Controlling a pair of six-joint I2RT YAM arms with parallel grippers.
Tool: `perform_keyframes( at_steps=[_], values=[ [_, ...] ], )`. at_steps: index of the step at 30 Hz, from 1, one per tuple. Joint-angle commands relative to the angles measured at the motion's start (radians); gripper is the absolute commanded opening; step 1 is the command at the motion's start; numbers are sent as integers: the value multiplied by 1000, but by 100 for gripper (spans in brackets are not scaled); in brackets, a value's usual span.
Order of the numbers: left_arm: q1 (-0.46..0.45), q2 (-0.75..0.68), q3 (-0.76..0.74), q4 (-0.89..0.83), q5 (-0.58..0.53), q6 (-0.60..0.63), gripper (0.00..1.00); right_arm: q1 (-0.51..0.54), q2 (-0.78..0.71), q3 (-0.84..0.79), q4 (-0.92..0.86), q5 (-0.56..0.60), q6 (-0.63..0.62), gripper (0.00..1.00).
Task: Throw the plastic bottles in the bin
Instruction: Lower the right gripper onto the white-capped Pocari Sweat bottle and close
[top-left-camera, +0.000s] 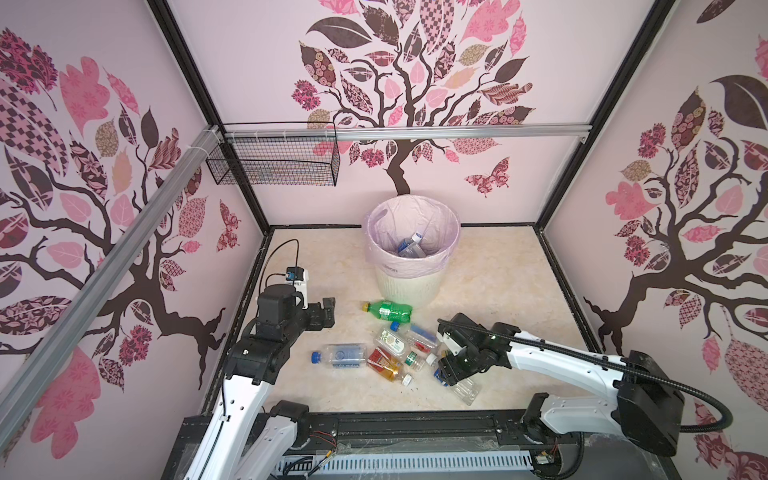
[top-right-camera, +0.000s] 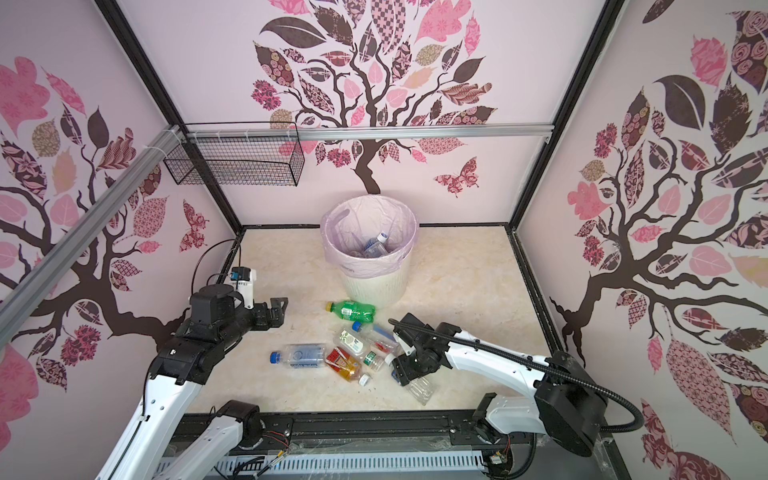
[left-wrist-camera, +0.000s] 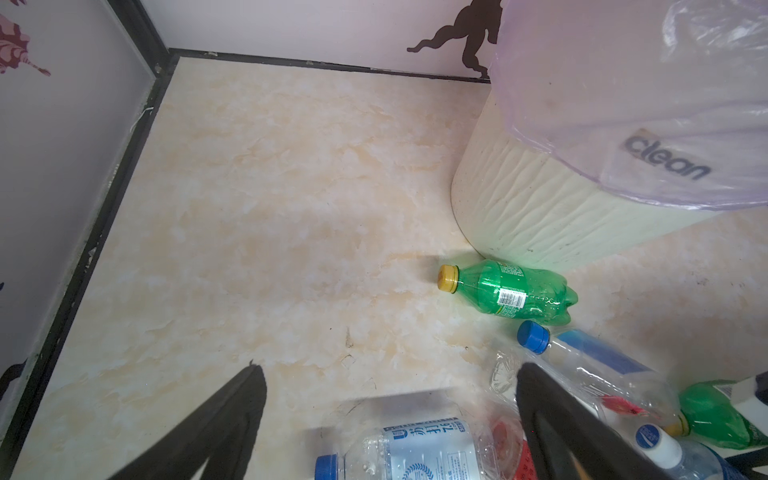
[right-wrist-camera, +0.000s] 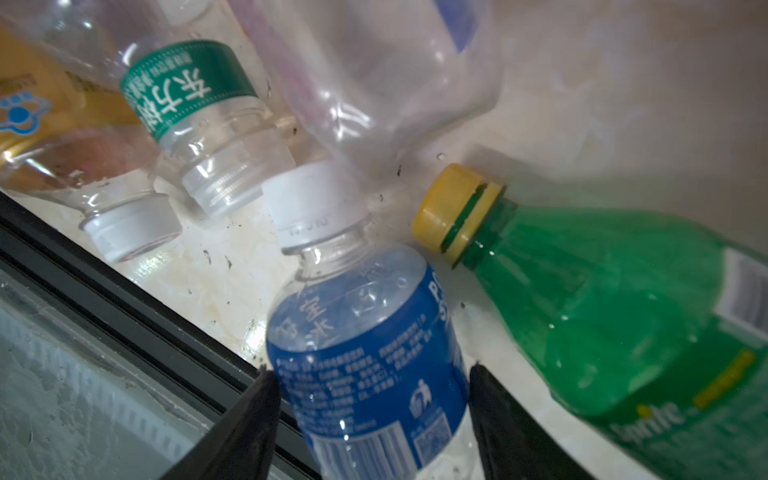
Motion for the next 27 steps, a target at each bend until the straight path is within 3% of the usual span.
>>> perform_keyframes(
  at_steps=[1, 27],
  values=[
    [2, -5, -13, 19, -4, 8, 98, 8, 24, -6, 22, -5, 4, 70],
    [2, 15, -11, 28, -4, 9, 98, 12, 133, -44, 157, -34, 15, 72]
  ],
)
